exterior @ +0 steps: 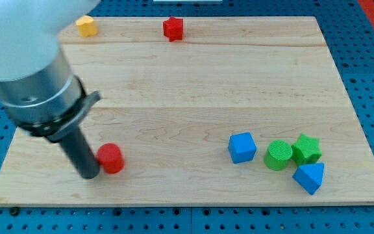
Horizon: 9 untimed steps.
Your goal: Push the red circle into the blue cube
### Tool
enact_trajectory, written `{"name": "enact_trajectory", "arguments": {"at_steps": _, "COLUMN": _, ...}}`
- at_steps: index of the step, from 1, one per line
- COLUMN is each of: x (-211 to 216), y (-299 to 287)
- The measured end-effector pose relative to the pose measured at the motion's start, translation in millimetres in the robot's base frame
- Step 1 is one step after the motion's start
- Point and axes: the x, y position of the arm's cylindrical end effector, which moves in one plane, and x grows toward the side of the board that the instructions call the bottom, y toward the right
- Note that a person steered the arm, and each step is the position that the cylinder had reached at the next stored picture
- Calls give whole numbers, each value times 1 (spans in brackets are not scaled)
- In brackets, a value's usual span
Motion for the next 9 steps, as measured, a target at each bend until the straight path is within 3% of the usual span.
{"name": "enact_trajectory", "arguments": {"at_steps": 1, "x": -16, "y": 31}}
{"name": "enact_trajectory", "arguments": {"at_steps": 2, "x": -26, "y": 15}}
{"name": "enact_trajectory", "arguments": {"at_steps": 4, "x": -56, "y": 135}}
{"name": "enact_trajectory", "arguments": {"at_steps": 5, "x": -85, "y": 132}}
{"name": "enact_trajectory", "arguments": {"at_steps": 6, "x": -101, "y": 165}}
{"name": "enact_trajectory", "arguments": {"at_steps": 7, "x": -92, "y": 176}}
{"name": "enact_trajectory", "arguments": {"at_steps": 8, "x": -120, "y": 104}}
{"name": "enact_trajectory", "arguments": {"at_steps": 9, "x": -98, "y": 95}}
